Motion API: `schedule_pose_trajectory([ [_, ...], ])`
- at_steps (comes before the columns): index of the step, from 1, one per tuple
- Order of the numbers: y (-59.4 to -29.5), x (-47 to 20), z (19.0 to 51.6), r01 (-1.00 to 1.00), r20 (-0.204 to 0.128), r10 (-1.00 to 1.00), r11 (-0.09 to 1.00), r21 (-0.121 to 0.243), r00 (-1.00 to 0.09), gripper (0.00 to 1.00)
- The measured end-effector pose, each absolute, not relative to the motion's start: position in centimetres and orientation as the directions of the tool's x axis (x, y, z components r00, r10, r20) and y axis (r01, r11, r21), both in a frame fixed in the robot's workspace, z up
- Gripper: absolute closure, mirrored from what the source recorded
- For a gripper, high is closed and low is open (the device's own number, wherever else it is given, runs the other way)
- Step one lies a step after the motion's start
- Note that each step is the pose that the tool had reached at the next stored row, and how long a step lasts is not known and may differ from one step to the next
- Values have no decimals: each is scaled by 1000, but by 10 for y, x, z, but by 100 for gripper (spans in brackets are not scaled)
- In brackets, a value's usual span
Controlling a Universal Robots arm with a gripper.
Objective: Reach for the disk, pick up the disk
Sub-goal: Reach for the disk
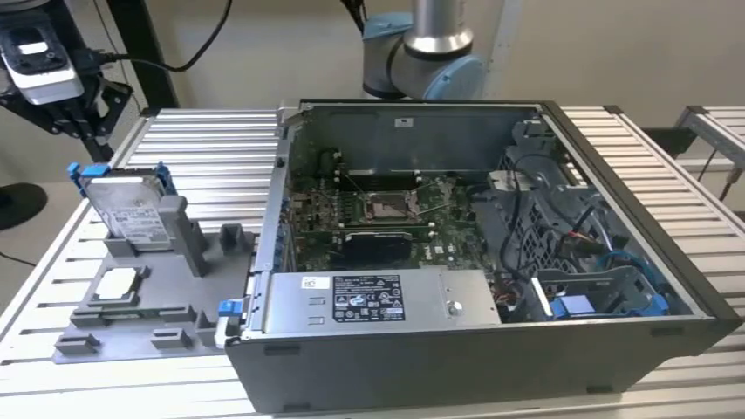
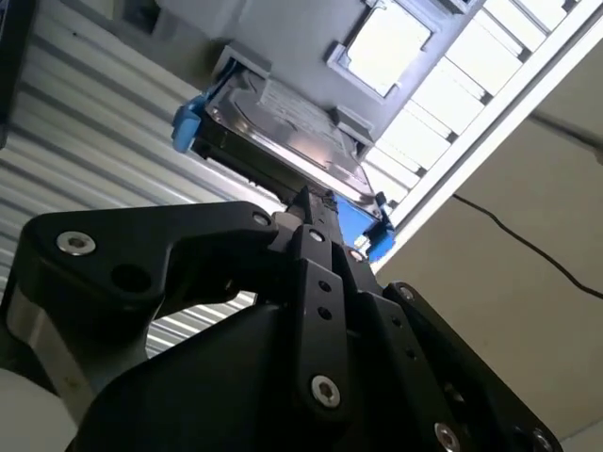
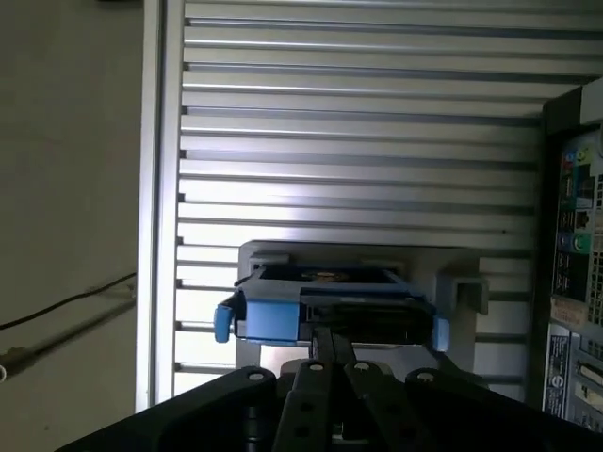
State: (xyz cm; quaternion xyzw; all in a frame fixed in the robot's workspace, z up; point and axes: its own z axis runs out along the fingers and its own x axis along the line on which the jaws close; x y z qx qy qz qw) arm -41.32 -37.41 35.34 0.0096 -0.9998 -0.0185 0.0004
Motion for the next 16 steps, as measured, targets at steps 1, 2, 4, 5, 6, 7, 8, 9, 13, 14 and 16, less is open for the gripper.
schedule_pose_trajectory([
  [1, -374, -417, 353, -19, 1, -19, 999, 37, -1000, 100],
  [2, -374, -420, 353, -19, 1, -19, 999, 37, -1000, 100],
  [4, -374, -426, 353, -19, 1, -19, 999, 37, -1000, 100],
  [5, -374, -428, 353, -19, 1, -19, 999, 37, -1000, 100],
  [6, -374, -430, 353, -19, 1, -19, 999, 37, -1000, 100],
  [7, -374, -432, 353, -19, 0, -19, 999, 36, -1000, 100],
  [8, -374, -433, 353, -19, 1, -19, 999, 36, -1000, 100],
  [9, -374, -434, 353, -19, 1, -19, 999, 36, -1000, 100],
  [13, -374, -434, 353, -19, 1, -19, 999, 36, -1000, 100],
  [14, -374, -434, 353, -19, 1, -19, 999, 36, -1000, 100],
  [16, -374, -434, 353, -20, 1, -20, 999, 36, -1000, 100],
])
